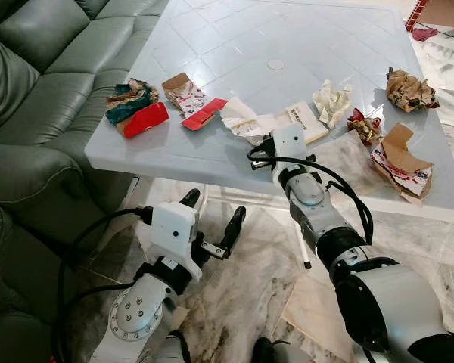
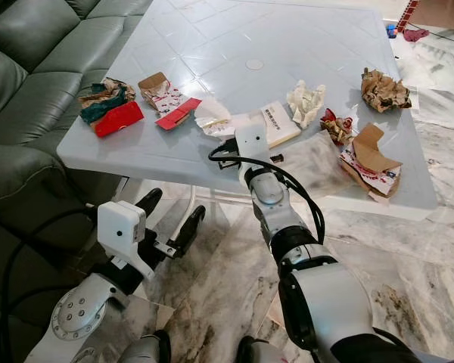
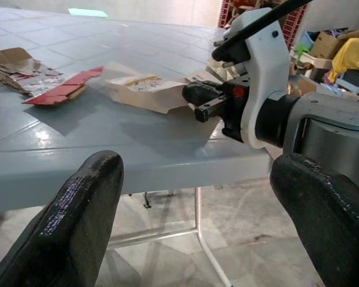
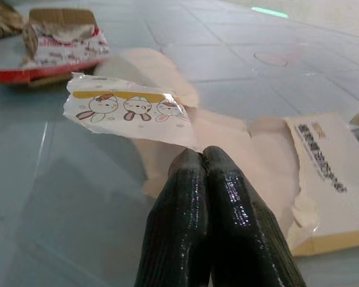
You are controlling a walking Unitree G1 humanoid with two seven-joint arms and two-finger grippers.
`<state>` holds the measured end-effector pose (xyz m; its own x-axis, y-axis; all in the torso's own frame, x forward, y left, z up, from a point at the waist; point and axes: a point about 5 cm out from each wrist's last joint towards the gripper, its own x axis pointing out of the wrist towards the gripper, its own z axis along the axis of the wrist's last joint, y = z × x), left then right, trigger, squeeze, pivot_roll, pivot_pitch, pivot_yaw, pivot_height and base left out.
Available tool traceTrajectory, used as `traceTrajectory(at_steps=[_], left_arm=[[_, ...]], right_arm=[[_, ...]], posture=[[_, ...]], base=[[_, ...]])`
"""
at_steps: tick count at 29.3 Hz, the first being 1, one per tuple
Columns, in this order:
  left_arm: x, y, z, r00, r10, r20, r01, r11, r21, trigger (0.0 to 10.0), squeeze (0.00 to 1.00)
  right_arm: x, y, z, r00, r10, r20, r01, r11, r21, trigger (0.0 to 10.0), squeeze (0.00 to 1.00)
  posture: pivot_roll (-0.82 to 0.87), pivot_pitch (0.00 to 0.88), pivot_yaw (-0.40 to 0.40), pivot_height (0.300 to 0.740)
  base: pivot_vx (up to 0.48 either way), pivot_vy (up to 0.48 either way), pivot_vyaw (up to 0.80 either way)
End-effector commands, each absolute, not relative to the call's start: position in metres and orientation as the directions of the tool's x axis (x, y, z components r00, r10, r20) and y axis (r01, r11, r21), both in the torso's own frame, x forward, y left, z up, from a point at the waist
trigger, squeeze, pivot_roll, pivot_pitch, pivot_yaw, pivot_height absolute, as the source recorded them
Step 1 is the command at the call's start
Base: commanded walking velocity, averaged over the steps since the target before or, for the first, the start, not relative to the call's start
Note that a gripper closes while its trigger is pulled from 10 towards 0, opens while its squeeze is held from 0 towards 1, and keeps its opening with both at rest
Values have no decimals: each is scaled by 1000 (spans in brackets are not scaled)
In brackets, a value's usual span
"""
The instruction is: Picking trash to rubbish bin
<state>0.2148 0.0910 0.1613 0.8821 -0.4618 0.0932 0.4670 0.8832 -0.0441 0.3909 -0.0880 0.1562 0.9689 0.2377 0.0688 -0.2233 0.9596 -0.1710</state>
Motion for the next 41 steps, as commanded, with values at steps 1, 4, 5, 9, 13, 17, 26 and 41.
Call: traceTrajectory(at_steps=[1, 4, 5, 9, 13, 17, 26, 41], left_arm=[[215, 92, 163, 888, -449, 105, 454, 890, -35, 10000, 0], [228, 100, 167, 918, -374, 134, 378, 926, -9, 10000, 0], [229, 101, 167, 920, -368, 135, 372, 928, -6, 10000, 0], [236, 104, 168, 925, -349, 148, 353, 935, -1, 10000, 0], [243, 109, 169, 936, -313, 160, 317, 948, 0, 10000, 0], [251, 115, 171, 945, -272, 182, 278, 961, -5, 10000, 0], [266, 117, 173, 942, -263, 208, 273, 962, -21, 10000, 0], [261, 112, 164, 945, -264, 191, 274, 961, -25, 10000, 0]], right_arm=[[394, -88, 165, 969, 226, 103, -208, 965, -156, 0, 0], [399, -97, 187, 960, 192, 201, -165, 976, -144, 0, 0], [399, -99, 189, 959, 187, 211, -159, 977, -140, 0, 0], [401, -110, 199, 951, 163, 262, -136, 984, -119, 0, 0], [399, -120, 206, 937, 160, 311, -129, 985, -116, 0, 0], [393, -134, 212, 915, 156, 373, -120, 986, -117, 0, 0], [363, -151, 188, 916, 210, 342, -174, 976, -133, 0, 0], [362, -107, 182, 887, 360, 289, -339, 933, -124, 0, 0]], posture=[[190, 208, -65, 740], [157, 194, -61, 740], [157, 194, -61, 740], [127, 181, -58, 740], [99, 172, -52, 740], [62, 163, -44, 740], [8, 159, -28, 740], [34, 165, -45, 740]], base=[[0, 0, 0], [0, 0, 0], [0, 0, 0], [0, 0, 0], [0, 0, 0], [0, 0, 0], [0, 0, 0], [0, 0, 0]])
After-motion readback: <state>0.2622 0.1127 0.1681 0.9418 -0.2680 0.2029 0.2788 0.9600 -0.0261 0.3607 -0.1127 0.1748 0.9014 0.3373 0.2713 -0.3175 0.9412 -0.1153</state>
